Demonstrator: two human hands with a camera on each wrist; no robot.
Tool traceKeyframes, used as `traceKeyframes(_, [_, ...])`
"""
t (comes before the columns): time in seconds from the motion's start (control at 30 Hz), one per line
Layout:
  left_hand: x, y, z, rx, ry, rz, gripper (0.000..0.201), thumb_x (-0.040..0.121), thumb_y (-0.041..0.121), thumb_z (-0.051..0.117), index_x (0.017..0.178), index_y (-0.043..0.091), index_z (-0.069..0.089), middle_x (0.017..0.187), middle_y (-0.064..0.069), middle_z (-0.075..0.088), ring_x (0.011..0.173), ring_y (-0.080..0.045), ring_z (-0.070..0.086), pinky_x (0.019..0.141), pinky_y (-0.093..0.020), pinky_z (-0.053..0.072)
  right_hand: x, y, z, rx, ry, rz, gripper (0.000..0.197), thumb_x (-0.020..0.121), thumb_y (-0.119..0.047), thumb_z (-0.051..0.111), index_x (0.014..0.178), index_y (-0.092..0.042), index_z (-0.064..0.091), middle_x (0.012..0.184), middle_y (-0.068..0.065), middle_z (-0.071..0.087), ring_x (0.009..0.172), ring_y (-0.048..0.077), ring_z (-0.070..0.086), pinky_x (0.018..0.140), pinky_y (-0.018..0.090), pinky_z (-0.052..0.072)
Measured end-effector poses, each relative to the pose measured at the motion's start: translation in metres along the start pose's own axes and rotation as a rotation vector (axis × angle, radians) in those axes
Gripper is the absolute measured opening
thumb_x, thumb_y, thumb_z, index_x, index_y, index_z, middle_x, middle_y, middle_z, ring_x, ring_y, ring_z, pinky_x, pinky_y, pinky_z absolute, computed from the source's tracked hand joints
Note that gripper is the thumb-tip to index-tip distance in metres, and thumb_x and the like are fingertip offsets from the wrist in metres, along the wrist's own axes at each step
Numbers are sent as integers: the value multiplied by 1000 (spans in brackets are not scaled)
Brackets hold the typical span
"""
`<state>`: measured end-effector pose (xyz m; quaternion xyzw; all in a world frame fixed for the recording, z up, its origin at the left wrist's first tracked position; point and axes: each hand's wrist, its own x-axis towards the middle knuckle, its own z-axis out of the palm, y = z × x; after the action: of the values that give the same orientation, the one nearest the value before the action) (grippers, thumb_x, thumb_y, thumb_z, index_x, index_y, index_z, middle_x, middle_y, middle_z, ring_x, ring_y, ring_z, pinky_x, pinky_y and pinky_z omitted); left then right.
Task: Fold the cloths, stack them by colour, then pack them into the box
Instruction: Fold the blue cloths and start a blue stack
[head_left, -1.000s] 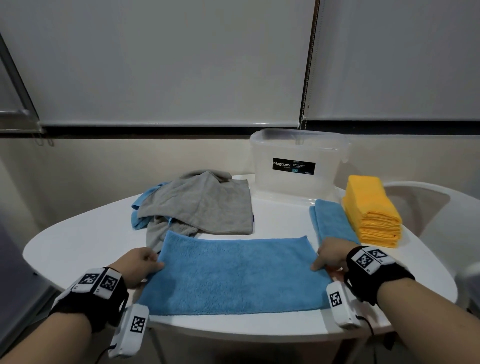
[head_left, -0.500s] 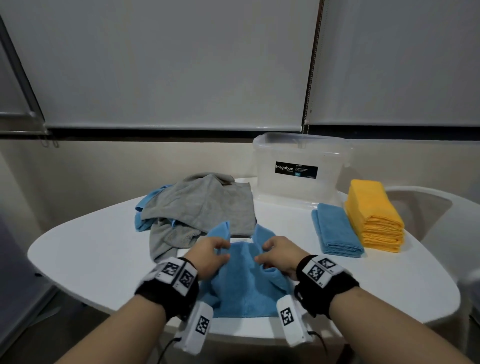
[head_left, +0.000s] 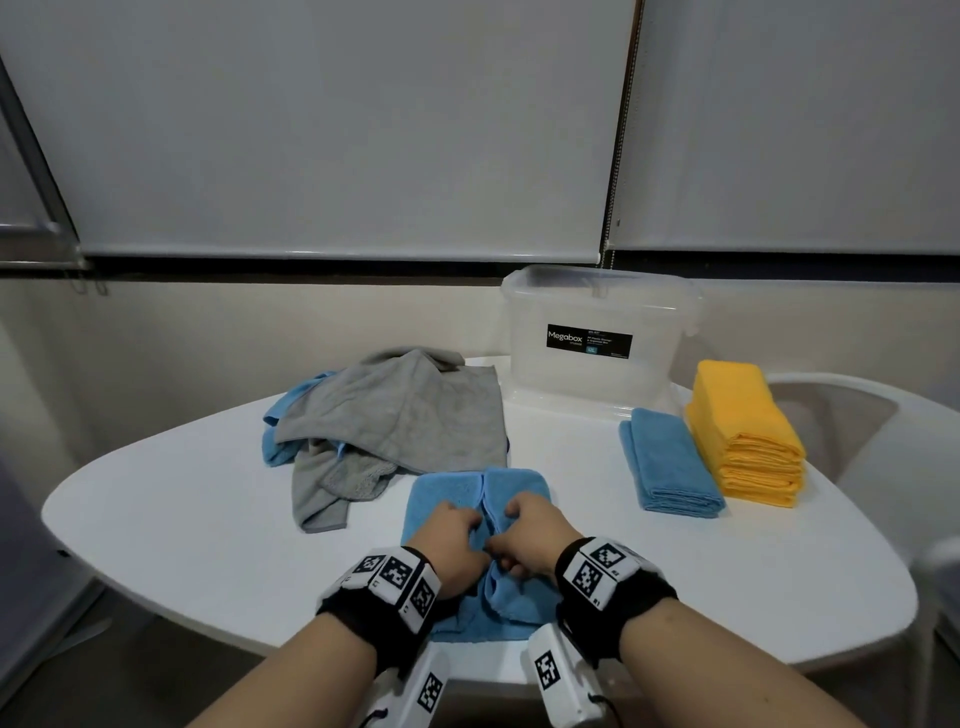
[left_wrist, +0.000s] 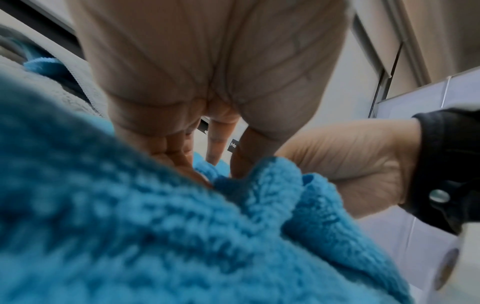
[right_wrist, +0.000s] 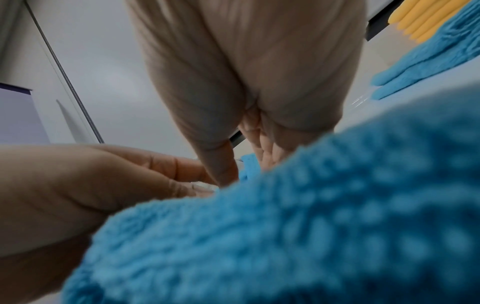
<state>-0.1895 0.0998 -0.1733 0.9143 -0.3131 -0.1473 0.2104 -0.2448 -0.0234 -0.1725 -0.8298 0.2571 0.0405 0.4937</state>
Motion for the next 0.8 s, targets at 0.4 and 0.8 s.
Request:
traceKeyframes(0.4, [-8,22,13,32,-8,-122,62,79,43,69,125,9,45,123,-6,44,107,-21,55,82,-25,42,-7,-3,-17,-157,-171,-73,26,85,6,53,106,-4,64,79,-1,62,64,11,59,75,34,58])
traceKeyframes(0.8, [-8,30,9,225,-203,306,67,76,0,57,138,23,47,135,0,46,125,-20,45,106,-32,38,-13,28,-63,-658,155,-372,33,89,-8,47,118,-17,61,119,4,59,112,22,53,97,32,42])
